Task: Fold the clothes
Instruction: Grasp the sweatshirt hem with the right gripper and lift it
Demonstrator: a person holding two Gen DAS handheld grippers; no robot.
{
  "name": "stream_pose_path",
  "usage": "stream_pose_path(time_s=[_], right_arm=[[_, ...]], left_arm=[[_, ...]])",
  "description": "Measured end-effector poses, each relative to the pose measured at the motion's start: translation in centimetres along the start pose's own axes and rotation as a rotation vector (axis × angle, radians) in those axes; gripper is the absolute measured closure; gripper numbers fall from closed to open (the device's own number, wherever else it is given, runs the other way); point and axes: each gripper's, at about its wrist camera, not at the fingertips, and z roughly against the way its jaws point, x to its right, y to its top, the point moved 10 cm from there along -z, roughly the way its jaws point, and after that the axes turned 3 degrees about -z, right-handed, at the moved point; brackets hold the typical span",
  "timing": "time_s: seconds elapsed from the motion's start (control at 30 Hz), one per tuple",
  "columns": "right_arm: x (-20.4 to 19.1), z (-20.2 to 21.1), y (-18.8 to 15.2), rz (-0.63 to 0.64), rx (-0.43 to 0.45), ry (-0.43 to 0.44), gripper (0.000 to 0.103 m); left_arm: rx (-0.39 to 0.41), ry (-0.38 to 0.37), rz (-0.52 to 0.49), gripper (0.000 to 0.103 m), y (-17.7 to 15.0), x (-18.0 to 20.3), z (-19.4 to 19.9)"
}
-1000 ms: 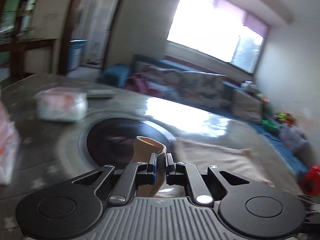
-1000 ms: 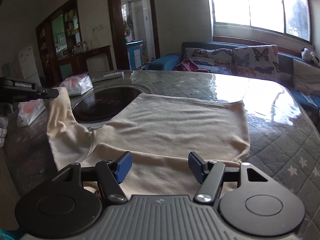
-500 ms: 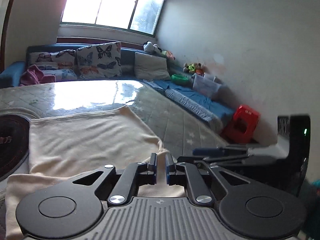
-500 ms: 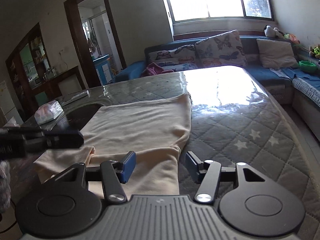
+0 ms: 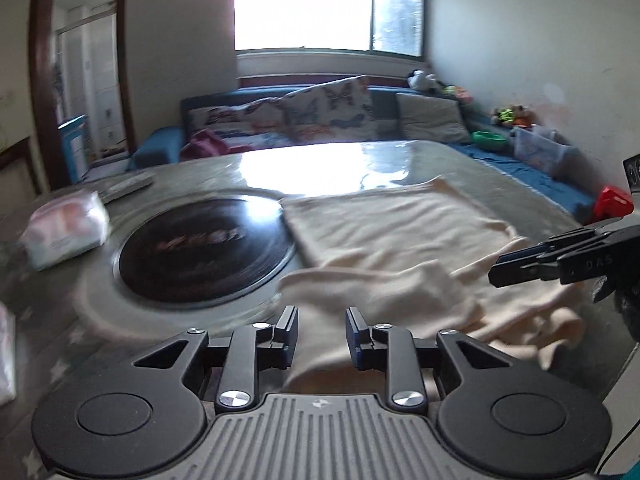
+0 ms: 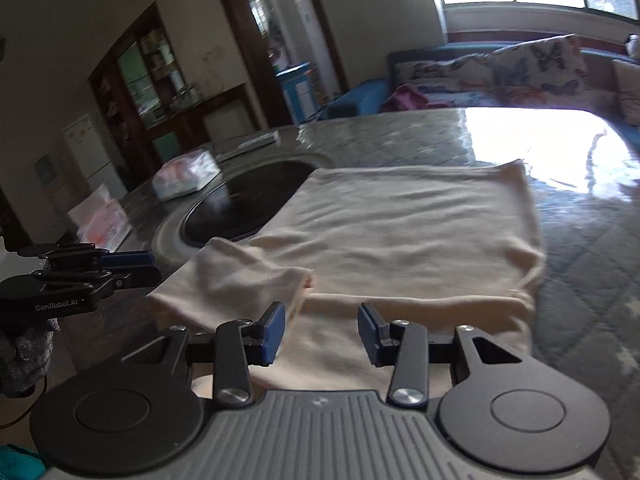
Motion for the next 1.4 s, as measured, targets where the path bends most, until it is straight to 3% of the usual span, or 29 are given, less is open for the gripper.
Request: stream_pose_path(time_s=[0.13, 0.3, 0.37, 0.53, 0.87, 1.13, 1.23, 1.33, 1.4], right_arm=[[-1.4, -2.3, -0.2, 0.003, -0.059, 0.029, 0.062], [-2.3, -4.1, -0.4, -0.013, -0.094, 0.026, 0.064], [-2.6, -4.3, -0.4, -0.018, -0.097, 0.024, 0.071], [-2.8, -4.2, -0.1, -0.014, -0.089, 0.010, 0.099], [-4.7, 0.5, 4.5, 0.147, 0.055, -0.044, 0.099], [-6.0, 4.2, 8.7, 0.261, 0.154, -0.085, 0.099], [-6.0, 5.6, 9.6, 0.289, 0.186, -0.114, 0.099], [-5.1, 6.7, 9.8, 0.295, 0.204, -0.157, 0.099], [-3.7, 7.0, 9.3, 0.272, 0.195, -0.191, 0.099]], left_arm=[[-0.016, 0.015, 0.038, 0.062, -1.4, -1.1, 0.3], [-0.027, 0.001, 0.063, 0.062, -2.4, -0.9, 0.0], [-0.031, -0.004, 0.073, 0.062, -2.8, -0.9, -0.1], [-0.040, -0.019, 0.087, 0.058, -3.6, -0.4, -0.5], [-0.046, -0.029, 0.046, 0.050, -2.7, 2.6, -2.1], [-0.058, 0.000, -0.003, 0.049, -2.5, 4.3, -3.2], [-0.054, 0.010, -0.034, 0.051, -2.6, 4.4, -3.1], [-0.052, 0.016, -0.040, 0.064, -2.6, 4.6, -3.0], [-0.052, 0.021, -0.046, 0.068, -2.7, 4.7, -2.8]])
